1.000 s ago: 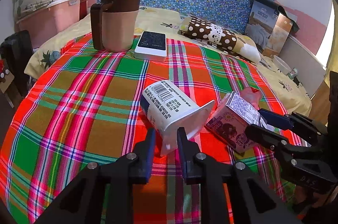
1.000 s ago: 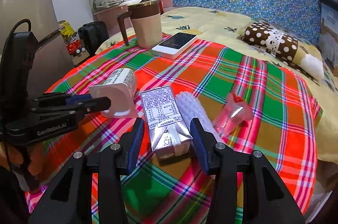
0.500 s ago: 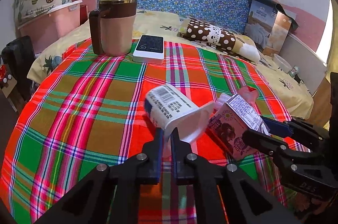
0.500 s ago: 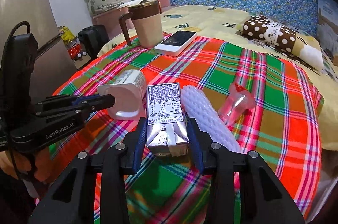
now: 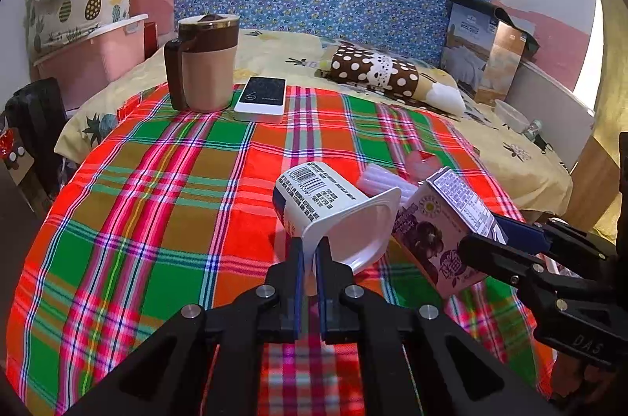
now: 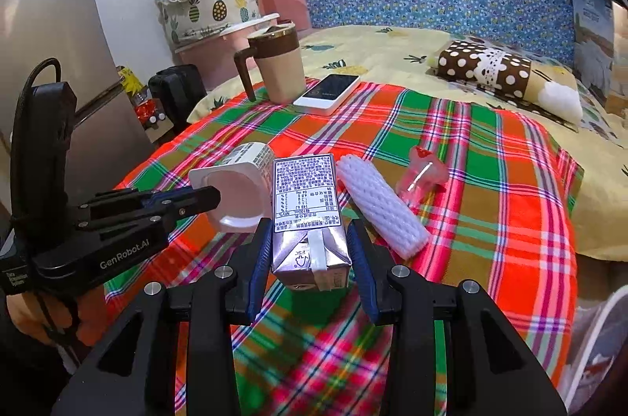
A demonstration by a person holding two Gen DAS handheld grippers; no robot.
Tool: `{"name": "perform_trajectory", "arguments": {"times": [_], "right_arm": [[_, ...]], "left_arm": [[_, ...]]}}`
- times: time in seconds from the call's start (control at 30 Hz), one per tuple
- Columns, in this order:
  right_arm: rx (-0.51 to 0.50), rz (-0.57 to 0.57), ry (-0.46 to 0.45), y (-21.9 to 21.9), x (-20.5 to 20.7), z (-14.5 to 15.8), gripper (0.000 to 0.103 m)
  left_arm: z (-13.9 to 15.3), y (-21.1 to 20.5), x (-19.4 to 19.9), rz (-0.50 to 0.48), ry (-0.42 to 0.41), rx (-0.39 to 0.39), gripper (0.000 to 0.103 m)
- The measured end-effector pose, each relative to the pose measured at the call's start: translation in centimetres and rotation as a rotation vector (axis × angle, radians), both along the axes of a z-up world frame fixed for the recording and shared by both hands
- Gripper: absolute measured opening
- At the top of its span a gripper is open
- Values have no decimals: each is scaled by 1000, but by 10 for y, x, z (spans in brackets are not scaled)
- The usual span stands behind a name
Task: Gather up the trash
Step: 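Carry the yogurt cup and purple carton over the white bin with both tools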
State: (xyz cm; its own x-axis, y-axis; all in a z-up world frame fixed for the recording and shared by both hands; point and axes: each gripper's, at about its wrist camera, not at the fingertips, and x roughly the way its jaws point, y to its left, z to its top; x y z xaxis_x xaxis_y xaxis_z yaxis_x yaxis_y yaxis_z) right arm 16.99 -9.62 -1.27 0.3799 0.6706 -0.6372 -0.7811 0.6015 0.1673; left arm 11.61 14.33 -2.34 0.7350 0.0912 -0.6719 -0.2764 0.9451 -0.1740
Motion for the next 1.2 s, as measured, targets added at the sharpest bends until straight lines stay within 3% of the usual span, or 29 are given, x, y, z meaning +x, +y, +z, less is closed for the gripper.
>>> {"name": "perform_trajectory", "arguments": {"times": [0.5, 1.2], "right_arm": [[37, -137, -33, -59, -17, 14, 41], [60, -422, -40, -165, -9, 8, 41]], "left_arm": [[30, -53, -22, -100, -62, 3, 5], [36, -186, 22, -412, -57, 16, 5]]}}
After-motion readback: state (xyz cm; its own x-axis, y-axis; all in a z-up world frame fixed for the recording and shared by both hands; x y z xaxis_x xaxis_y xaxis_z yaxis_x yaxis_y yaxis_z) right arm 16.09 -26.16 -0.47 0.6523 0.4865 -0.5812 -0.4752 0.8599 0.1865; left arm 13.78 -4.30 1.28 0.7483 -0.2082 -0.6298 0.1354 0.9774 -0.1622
